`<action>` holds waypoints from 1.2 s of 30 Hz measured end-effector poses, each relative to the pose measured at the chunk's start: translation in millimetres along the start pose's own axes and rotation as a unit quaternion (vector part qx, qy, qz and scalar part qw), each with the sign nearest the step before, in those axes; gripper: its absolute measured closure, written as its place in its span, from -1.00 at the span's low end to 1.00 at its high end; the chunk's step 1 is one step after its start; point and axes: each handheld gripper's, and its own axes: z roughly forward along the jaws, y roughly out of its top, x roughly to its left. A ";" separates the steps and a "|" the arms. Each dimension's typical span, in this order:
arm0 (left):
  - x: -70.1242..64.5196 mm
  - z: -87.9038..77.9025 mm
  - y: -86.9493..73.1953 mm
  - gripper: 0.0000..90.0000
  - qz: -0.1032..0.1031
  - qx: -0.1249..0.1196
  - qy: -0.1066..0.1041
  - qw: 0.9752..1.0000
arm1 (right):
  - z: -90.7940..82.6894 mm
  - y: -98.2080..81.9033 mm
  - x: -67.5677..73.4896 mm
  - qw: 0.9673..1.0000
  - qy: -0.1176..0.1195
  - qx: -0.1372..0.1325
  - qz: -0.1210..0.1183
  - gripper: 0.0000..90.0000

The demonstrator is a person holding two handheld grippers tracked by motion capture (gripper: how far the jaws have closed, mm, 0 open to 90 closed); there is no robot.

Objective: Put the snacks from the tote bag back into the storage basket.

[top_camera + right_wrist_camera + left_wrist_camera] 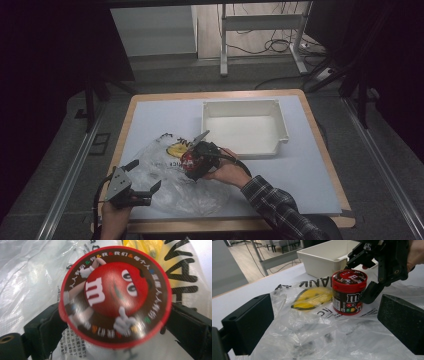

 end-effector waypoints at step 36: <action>0.1 -0.3 0.0 -0.99 -0.001 -0.002 0.001 1.000 | -3.4 23.0 15.3 0.997 -0.015 0.031 -0.063 -0.43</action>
